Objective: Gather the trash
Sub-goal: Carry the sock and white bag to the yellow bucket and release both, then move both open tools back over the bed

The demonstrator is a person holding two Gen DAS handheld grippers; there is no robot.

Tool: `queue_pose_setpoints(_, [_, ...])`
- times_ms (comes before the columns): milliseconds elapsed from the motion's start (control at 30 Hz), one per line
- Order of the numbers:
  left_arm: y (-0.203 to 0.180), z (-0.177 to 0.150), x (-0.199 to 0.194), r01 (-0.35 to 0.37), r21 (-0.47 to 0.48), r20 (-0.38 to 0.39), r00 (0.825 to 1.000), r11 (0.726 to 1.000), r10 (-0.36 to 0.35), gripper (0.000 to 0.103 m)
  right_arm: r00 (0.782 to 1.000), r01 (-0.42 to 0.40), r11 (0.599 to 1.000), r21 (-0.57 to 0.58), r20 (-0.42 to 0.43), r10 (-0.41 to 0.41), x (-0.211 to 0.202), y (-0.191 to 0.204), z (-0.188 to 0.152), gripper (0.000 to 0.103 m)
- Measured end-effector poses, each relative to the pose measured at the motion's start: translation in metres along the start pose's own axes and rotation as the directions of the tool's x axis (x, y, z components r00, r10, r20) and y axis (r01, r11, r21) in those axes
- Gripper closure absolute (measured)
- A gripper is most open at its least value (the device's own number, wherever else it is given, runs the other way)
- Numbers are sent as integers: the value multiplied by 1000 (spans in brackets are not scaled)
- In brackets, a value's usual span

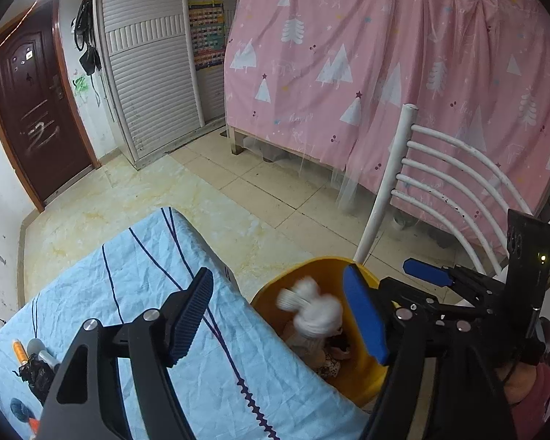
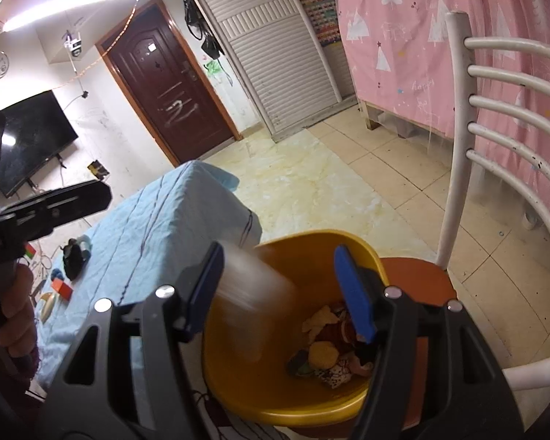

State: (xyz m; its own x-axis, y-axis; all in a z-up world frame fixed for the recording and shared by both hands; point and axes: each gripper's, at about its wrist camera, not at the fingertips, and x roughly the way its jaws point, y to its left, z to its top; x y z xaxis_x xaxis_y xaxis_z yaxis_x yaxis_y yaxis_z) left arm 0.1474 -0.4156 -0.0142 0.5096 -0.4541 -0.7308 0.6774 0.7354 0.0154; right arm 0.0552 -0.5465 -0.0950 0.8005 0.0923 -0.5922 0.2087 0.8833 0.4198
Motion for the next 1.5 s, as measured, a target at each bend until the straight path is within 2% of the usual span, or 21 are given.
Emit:
queue_pose_setpoints(467, [38, -6, -35, -14, -56, 29, 999, 998, 16, 37, 1000, -24, 998, -50, -2, 24, -2, 34, 4, 41])
queue_pose_setpoints(600, [52, -9, -45, -25, -74, 40, 999, 997, 28, 37, 1000, -27, 997, -76, -3, 27, -1, 49, 6, 34])
queue_pose_setpoints(933, [100, -22, -67, -66, -135, 55, 996, 989, 74, 37, 999, -53, 989, -137, -18, 51, 7, 93, 9, 33])
queue_pose_setpoints(1300, [166, -50, -97, -144, -207, 45, 987, 968, 156, 36, 993, -112, 965, -236, -64, 100, 25, 160, 8, 29])
queue_pose_setpoints(1500, [212, -70, -114, -218, -252, 29, 972, 943, 233, 35, 987, -148, 946, -288, -101, 124, 39, 198, 2, 27])
